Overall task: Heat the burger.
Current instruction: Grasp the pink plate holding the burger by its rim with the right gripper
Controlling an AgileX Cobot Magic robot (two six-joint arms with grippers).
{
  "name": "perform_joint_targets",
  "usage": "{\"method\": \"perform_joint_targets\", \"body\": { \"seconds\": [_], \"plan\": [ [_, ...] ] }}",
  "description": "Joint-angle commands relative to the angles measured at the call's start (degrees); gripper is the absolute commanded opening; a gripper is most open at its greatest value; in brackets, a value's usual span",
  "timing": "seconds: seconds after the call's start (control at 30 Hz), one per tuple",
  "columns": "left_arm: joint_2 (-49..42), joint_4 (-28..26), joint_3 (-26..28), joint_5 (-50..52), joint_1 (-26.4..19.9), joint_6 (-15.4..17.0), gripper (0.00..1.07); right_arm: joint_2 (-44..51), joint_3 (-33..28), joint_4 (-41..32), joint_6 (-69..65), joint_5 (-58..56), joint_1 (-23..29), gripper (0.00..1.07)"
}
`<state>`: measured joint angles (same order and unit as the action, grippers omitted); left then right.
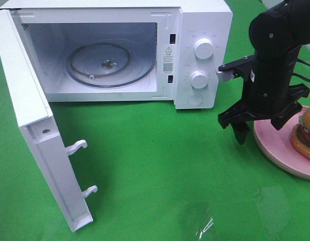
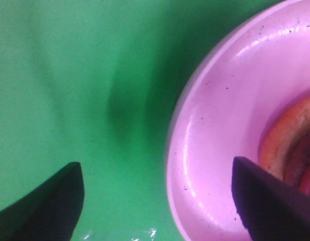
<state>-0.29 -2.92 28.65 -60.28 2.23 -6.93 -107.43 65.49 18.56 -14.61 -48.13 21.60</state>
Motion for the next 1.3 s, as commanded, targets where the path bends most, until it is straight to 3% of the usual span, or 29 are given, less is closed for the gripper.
{"method": "perform_joint_targets", "body": {
  "seconds": [0.03, 0.17, 0.4, 0.43, 0.47, 0.5, 0.53, 0.57, 0.6, 0.63, 0.67, 0.7, 0.73, 1.03, 1.3],
  "plan": [
    [-1.32, 0.11, -0.11, 0.69, -0.11, 0.29, 0.0, -4.58, 2.23, 0.63, -0.34, -0.86, -3.21, 0.76],
    [-1.32, 0.11, -0.11, 0.69, -0.11, 0.29, 0.0, -7.56, 3.84, 0.4, -0.06, -0.69, -5.67, 0.76],
    [-1.32, 0.11, -0.11, 0.69, -0.11, 0.29, 0.0, -11.46, 4.24, 0.23, 1.89, -0.23, -6.25, 0.64],
    [-1.32, 0.11, -0.11, 0.69, -0.11, 0.29, 0.0, -12.49, 4.24, 0.23, 1.89, -0.23, -6.25, 0.57],
    [-1.32, 0.11, -0.11, 0.69, -0.11, 0.29, 0.0, -12.49, 4.24, 0.23, 1.89, -0.23, -6.25, 0.57],
    [-1.32, 0.11, -0.11, 0.69, -0.11, 0.29, 0.0, -13.01, 4.24, 0.23, 1.83, -0.34, -6.25, 0.47],
    [-1.32, 0.11, -0.11, 0.69, -0.11, 0.29, 0.0, -13.01, 4.24, 0.23, 1.83, -0.34, -6.25, 0.47],
    [-1.32, 0.11, -0.11, 0.69, -0.11, 0.29, 0.0, -13.01, 4.24, 0.34, 1.83, -0.11, -6.25, 0.37],
    [-1.32, 0.11, -0.11, 0.69, -0.11, 0.29, 0.0, -13.01, 4.24, 0.34, 1.83, -0.11, -6.25, 0.37],
    [-1.32, 0.11, -0.11, 0.69, -0.11, 0.29, 0.0, -13.01, 4.24, 0.34, 1.83, 0.11, -6.25, 0.23],
    [-1.32, 0.11, -0.11, 0.69, -0.11, 0.29, 0.0, -13.01, 4.24, 0.34, 1.83, 0.11, -6.25, 0.23],
    [-1.32, 0.11, -0.11, 0.69, -0.11, 0.29, 0.0, -13.01, 4.24, 0.52, 1.83, 0.06, -6.25, 0.09],
    [-1.32, 0.11, -0.11, 0.69, -0.11, 0.29, 0.0, -13.01, 4.24, 0.52, 1.83, 0.0, -6.25, 0.03],
    [-1.32, 0.11, -0.11, 0.69, -0.11, 0.29, 0.0, -13.01, 4.24, 0.52, 2.58, 1.09, -6.07, 0.0],
    [-1.32, 0.11, -0.11, 0.69, -0.11, 0.29, 0.0, -8.88, 3.27, 5.04, 2.18, -2.18, -1.09, 0.0]
  ]
}}
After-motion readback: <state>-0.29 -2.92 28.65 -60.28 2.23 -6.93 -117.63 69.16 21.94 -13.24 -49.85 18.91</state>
